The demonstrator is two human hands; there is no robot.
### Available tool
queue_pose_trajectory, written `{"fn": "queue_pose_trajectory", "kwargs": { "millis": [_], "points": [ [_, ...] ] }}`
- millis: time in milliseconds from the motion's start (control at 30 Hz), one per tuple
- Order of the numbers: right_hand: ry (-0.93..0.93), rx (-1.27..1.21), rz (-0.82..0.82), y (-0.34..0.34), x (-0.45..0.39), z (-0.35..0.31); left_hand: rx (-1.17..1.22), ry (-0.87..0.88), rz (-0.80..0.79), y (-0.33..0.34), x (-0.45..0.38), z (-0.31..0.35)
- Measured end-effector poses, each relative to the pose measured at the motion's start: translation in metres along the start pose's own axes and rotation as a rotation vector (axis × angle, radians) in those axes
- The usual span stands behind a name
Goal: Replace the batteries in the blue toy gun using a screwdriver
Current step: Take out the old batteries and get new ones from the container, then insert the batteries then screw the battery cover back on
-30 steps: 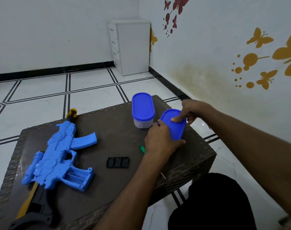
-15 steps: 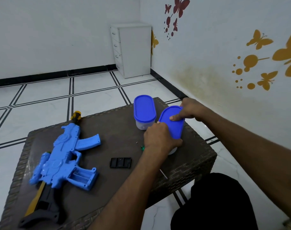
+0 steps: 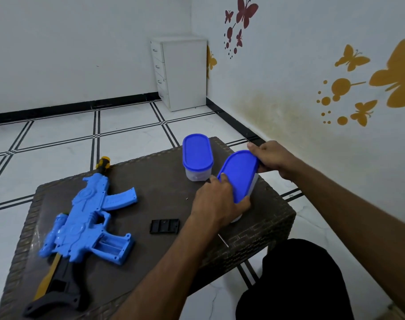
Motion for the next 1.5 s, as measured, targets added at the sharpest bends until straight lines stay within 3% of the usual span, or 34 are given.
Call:
{"fn": "queue_pose_trajectory", "kwargs": {
  "millis": [233,500,600,733,1033,1267,1500],
  "points": [
    [0.033,-0.050,0.030,0.004,0.008,-0.003,0.416,0.010,0.233,-0.033,0.016,-0.008],
    [-0.172,0.348,-0.022,0.017,0.020,-0.026,0.757,-0.366,0.456,-0.048,0.015,-0.087],
    [-0.230,0.509,-0.164,0.038,0.027,-0.036,0.862,-0.449,0.509,-0.056,0.008,-0.107],
    [-0.269,0.751,-0.298,0.066,0.032,-0.033,0.816,-0.461,0.451,-0.058,-0.023,-0.121],
    [-0.319,0.923,-0.310,0.086,0.027,-0.024,0.726,-0.617,0.331,-0.030,-0.067,-0.153],
    [-0.294,0.910,-0.297,0.081,0.030,-0.023,0.535,-0.516,0.179,-0.023,-0.072,-0.149],
    [-0.327,0.959,-0.124,0.062,0.049,-0.056,0.451,-0.356,0.276,-0.056,-0.021,-0.156]
  ]
}}
Point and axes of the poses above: each hand's wrist, its own x-axis away from the middle knuckle, its own y-axis out of the palm, z = x × y, the point moved 9 cm from there along -x, towards the middle knuckle, and after that the axes turned 4 degrees about -y, right-handed, at the moved point
